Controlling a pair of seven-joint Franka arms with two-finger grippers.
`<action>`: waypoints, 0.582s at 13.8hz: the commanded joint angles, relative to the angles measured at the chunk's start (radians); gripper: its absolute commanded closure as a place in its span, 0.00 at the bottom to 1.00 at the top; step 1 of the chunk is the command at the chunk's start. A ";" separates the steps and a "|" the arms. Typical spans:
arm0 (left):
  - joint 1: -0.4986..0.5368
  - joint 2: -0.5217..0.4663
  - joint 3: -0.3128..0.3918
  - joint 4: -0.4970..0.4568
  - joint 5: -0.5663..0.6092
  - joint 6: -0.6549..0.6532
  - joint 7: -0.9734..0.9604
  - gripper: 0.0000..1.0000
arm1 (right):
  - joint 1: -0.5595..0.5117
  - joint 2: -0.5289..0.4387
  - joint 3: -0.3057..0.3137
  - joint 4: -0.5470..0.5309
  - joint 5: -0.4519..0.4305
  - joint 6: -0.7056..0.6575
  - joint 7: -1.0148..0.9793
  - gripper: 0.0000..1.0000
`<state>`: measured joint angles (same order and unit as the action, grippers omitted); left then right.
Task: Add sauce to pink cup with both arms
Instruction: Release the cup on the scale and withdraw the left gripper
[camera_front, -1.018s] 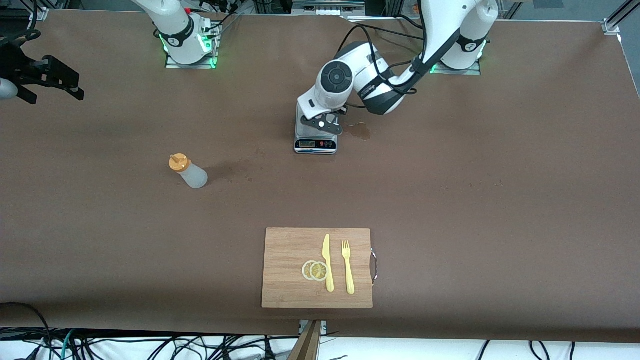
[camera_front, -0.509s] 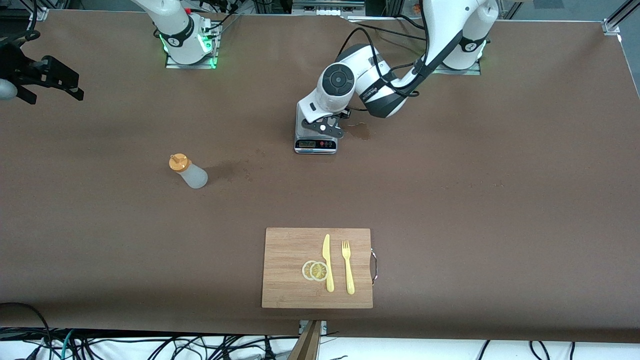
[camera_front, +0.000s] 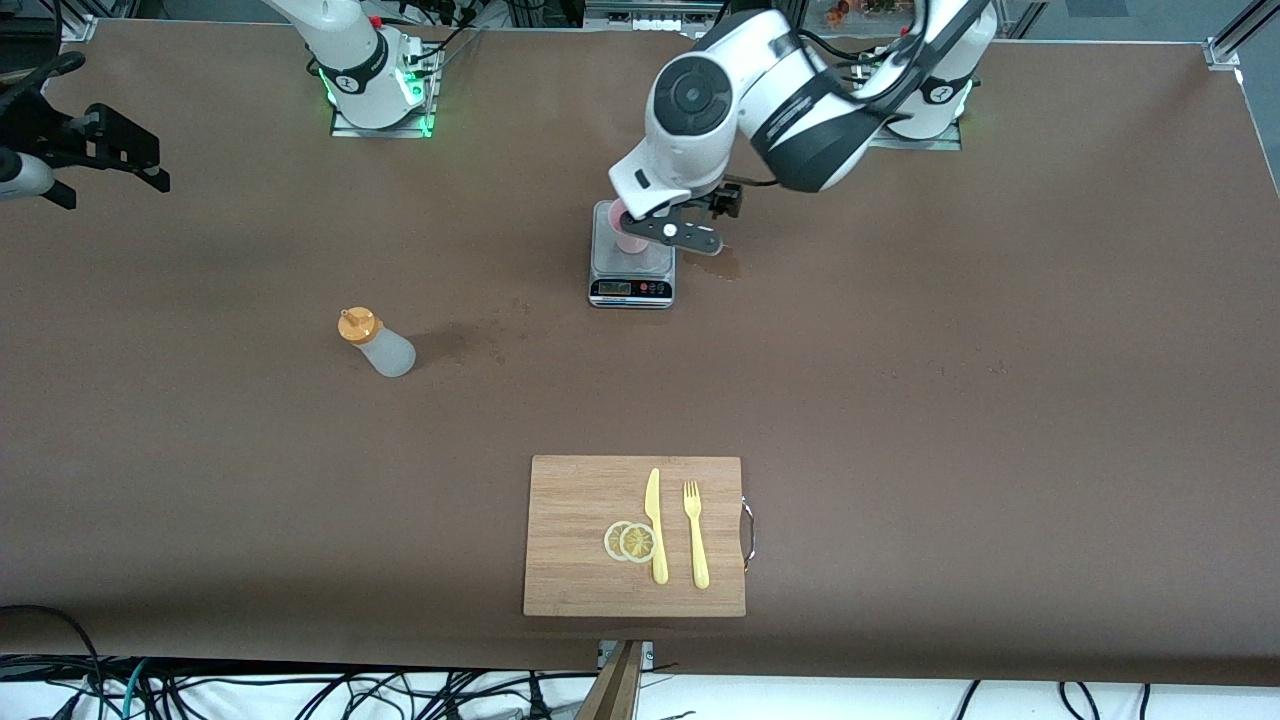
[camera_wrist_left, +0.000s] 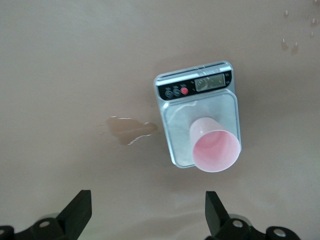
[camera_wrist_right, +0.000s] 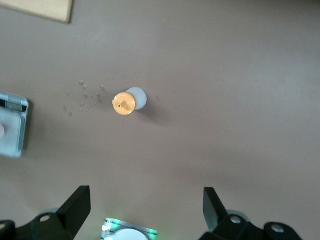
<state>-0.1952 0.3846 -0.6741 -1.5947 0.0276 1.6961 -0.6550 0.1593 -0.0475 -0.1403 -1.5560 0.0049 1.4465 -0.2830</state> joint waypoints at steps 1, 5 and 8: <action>0.080 -0.009 0.001 0.116 0.028 -0.120 0.008 0.00 | 0.000 0.014 -0.001 -0.001 0.023 -0.017 -0.184 0.00; 0.094 -0.128 0.204 0.110 0.080 -0.130 0.229 0.00 | -0.011 0.050 -0.059 -0.048 0.142 -0.021 -0.581 0.00; 0.097 -0.238 0.399 0.041 0.074 -0.113 0.516 0.00 | -0.049 0.075 -0.064 -0.157 0.228 0.069 -0.819 0.00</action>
<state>-0.0903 0.2519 -0.3735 -1.4722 0.0955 1.5732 -0.2844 0.1385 0.0267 -0.2011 -1.6360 0.1756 1.4573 -0.9470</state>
